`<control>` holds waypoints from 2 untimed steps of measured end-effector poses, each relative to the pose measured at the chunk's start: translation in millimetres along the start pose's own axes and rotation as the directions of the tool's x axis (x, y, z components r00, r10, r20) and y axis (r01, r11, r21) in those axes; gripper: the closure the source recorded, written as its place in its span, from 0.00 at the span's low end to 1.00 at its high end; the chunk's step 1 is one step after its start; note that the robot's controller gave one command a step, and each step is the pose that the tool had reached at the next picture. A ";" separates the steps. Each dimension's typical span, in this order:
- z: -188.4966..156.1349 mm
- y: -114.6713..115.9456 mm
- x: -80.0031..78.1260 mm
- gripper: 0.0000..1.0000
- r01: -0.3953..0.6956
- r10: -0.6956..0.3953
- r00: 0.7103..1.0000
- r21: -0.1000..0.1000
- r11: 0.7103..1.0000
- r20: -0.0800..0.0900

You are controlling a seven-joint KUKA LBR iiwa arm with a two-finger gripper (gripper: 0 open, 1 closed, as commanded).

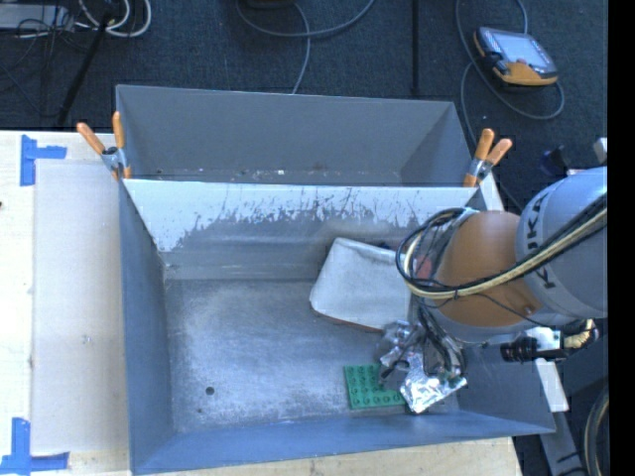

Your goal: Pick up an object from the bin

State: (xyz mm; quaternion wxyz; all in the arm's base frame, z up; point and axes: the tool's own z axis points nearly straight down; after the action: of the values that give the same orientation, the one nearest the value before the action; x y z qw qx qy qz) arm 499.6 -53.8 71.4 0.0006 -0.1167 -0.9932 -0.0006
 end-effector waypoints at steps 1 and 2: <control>-151.7 0.8 -8.9 1.00 0.140 -0.140 0.990 0.002 0.990 0.008; -143.2 54.2 -14.1 1.00 0.134 -0.134 0.991 -0.001 0.991 0.003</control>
Offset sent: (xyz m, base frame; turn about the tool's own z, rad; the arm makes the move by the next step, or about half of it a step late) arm 0.0080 -0.0020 0.1480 -0.1393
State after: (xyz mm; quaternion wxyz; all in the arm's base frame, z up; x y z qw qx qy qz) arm 526.0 -4.6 214.7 -0.0008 -0.0500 -0.9988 -0.0011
